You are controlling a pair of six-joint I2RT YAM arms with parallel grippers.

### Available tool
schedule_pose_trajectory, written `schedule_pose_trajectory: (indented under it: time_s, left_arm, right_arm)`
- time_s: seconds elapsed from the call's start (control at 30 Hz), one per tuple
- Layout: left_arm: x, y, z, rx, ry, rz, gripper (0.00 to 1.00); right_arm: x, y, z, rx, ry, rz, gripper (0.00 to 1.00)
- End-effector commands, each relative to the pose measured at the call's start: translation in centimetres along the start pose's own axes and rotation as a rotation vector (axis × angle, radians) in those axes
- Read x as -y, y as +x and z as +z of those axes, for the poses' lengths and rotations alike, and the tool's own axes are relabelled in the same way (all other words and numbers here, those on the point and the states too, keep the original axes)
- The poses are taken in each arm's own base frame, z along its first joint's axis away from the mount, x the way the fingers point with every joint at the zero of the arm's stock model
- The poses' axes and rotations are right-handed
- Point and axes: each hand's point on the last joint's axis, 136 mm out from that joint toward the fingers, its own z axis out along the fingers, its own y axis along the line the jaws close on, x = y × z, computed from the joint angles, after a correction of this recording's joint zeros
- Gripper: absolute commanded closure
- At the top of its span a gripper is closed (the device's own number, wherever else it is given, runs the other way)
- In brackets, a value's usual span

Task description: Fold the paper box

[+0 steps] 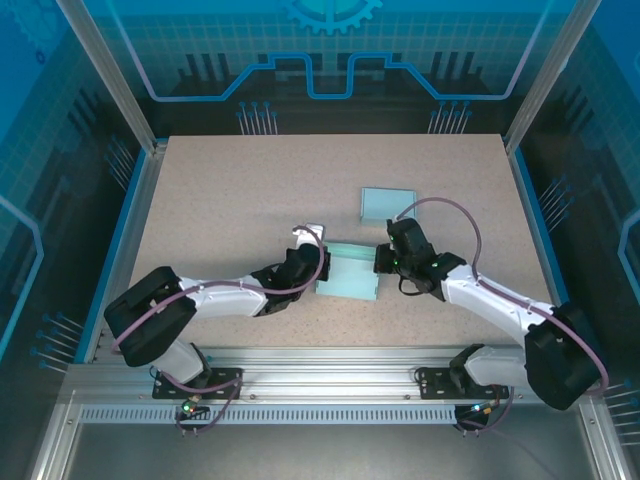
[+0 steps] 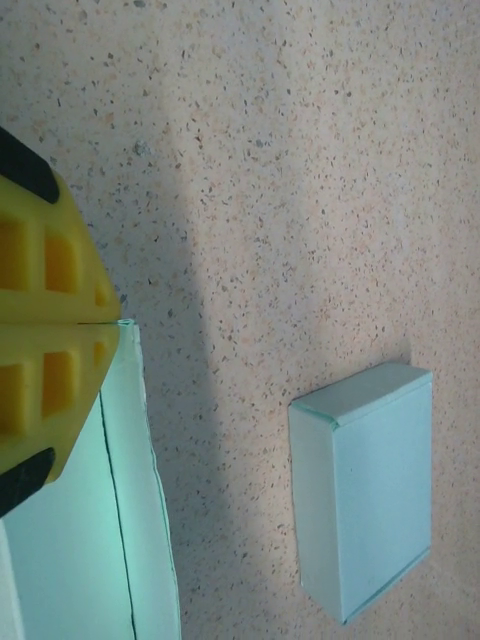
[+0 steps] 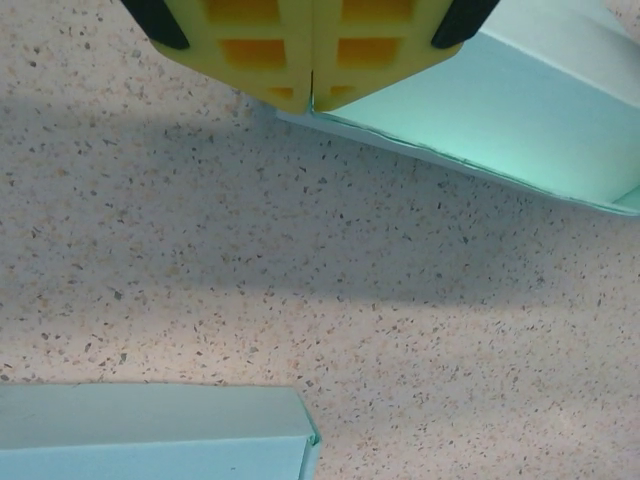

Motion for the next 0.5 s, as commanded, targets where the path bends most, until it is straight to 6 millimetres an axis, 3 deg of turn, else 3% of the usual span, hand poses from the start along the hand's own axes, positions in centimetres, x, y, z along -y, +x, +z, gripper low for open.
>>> schedule_pose_trajectory:
  time_s: [0.0,0.47]
  left_arm:
    - [2.3,2.7,-0.6,-0.069,0.131,0.035,1.0]
    - [4.9,-1.3,-1.3,0.193,0.279,0.083,1.0]
  right_arm:
    - [-3.2,-0.8,-0.9,0.069,-0.135,-0.03,1.0]
    - [-3.9,-3.1,-2.7,0.241,-0.14,-0.101,1.0]
